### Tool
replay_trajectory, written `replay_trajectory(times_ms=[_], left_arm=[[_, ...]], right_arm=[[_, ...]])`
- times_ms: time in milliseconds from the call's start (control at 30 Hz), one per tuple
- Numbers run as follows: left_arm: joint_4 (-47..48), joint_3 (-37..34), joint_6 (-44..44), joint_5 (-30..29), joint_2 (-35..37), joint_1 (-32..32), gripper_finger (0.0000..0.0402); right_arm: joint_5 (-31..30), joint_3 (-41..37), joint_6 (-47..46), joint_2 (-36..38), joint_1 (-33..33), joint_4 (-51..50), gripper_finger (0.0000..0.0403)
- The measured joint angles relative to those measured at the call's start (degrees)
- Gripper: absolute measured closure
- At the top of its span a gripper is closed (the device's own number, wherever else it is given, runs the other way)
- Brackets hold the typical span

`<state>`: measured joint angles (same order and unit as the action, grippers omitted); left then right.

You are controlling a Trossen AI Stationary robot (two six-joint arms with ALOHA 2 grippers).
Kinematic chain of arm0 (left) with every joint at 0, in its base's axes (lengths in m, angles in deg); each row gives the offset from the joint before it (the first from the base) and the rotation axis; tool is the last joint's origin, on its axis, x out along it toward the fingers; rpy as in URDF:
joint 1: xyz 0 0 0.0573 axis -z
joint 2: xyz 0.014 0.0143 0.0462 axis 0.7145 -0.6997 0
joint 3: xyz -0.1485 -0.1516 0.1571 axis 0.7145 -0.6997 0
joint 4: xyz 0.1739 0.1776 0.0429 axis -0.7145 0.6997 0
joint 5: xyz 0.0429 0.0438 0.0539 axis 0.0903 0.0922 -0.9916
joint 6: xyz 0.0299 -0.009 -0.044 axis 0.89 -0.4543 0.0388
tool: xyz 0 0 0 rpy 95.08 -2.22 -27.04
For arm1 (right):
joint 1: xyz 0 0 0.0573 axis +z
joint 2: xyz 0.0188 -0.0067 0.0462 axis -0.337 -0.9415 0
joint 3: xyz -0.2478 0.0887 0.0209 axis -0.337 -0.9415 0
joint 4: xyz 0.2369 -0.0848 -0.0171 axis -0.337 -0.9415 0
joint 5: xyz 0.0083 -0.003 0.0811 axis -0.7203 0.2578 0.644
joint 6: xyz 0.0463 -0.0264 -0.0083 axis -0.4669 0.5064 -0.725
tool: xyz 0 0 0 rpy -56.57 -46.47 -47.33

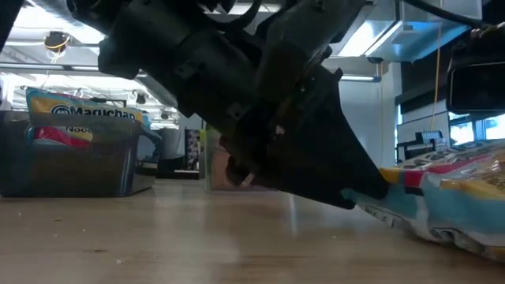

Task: Sort Maruchan noodles
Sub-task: Put the blue noodle pack into the black bin

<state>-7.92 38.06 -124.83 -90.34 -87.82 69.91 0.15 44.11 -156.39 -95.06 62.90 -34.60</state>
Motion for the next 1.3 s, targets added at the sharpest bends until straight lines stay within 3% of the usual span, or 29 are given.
replay_trajectory(times_ms=[233, 400, 600, 967, 1300], left_arm=[[0.45, -0.02, 6.65, -1.60, 2.11, 1.23, 0.0247], [5.53, -0.02, 12.03, -1.71, 7.57, 3.13, 0.0247], [11.62, 0.04, 13.60, -1.06, 15.07, 5.46, 0.0247], [10.22, 0.04, 15.18, -0.18, 20.78, 5.74, 0.0246], [10.97, -0.02, 13.41, 5.38, 20.41, 3.29, 0.0184]], right_arm=[[-0.24, 0.48, 4.39, 0.24, 0.07, 2.25, 0.0248], [-2.78, 1.64, 15.17, 0.20, 0.76, 4.23, 0.0307], [-4.93, 6.51, 29.80, 0.22, 0.70, 1.89, 0.0293], [-12.70, 15.10, 51.70, 0.15, 0.19, -6.34, 0.0302], [-11.89, 18.01, 55.58, 0.11, -2.98, -7.96, 0.0302]])
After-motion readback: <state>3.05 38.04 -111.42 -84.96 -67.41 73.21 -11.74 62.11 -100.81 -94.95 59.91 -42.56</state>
